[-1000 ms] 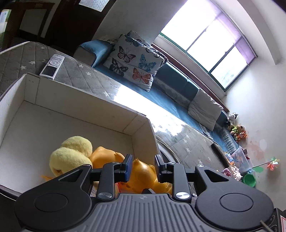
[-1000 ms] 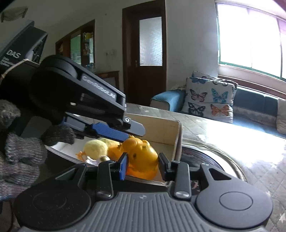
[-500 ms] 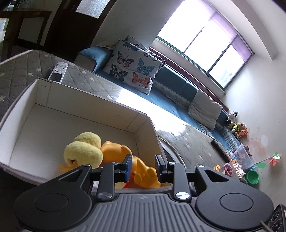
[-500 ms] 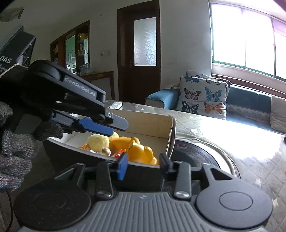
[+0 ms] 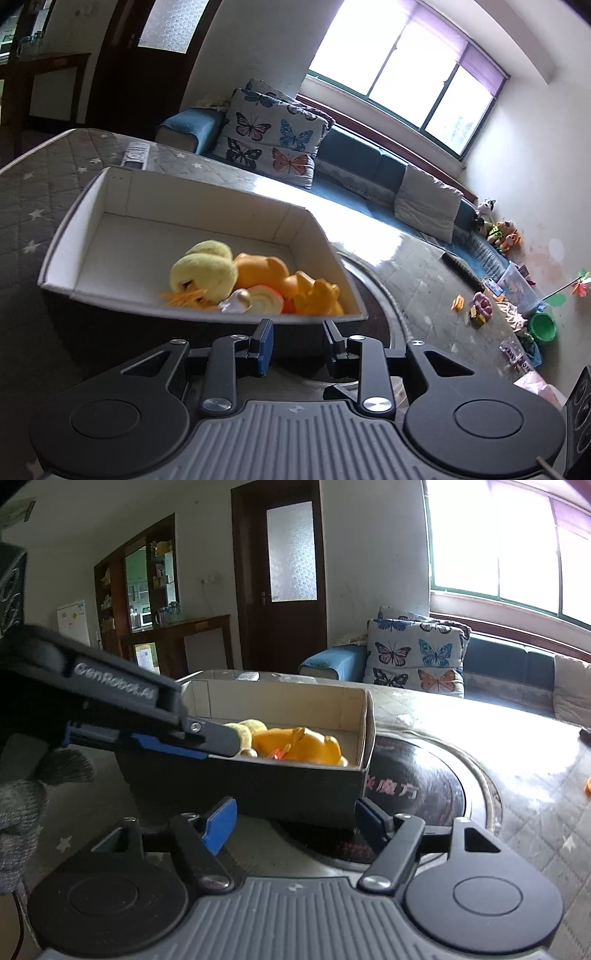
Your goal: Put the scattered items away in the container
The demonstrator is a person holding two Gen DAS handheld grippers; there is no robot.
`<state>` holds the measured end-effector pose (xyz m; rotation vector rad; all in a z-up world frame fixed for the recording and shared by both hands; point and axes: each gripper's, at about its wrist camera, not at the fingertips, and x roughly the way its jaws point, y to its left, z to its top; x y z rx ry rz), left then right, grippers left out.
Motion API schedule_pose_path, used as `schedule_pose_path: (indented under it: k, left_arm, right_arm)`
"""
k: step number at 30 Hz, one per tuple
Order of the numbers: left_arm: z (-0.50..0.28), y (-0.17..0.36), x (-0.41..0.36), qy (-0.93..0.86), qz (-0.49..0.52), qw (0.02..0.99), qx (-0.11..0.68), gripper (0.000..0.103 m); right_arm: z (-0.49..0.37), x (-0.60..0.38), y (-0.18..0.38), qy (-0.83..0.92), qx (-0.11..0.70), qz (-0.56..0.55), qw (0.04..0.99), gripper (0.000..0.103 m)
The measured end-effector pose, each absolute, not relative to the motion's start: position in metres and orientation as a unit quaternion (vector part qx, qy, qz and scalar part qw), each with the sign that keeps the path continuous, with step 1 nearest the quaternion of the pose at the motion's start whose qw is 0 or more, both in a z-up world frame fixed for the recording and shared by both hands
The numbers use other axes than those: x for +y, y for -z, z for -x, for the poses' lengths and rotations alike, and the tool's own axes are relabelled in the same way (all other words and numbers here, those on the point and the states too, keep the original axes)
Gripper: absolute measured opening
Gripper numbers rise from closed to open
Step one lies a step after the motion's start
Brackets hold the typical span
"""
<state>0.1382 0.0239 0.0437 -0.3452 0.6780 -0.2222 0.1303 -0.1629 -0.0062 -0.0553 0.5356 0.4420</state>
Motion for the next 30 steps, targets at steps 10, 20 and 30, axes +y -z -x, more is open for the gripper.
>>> schedule_pose_path:
  k: [10, 20, 30]
  left_arm:
    - [-0.11, -0.029, 0.032, 0.065, 0.124, 0.933, 0.333, 0.031]
    - [-0.096, -0.013, 0.042, 0.02, 0.101, 0.931, 0.349, 0.031]
    - [-0.082, -0.007, 0.044, -0.004, 0.083, 0.933, 0.351, 0.031]
  right_arm:
    - [-0.115, -0.155, 0.01, -0.209, 0.274, 0.01, 0.939, 0.096]
    - [-0.101, -0.145, 0.018, -0.197, 0.284, 0.013, 0.938, 0.103]
    - [-0.093, -0.135, 0.026, -0.197, 0.296, 0.018, 0.934, 0.103]
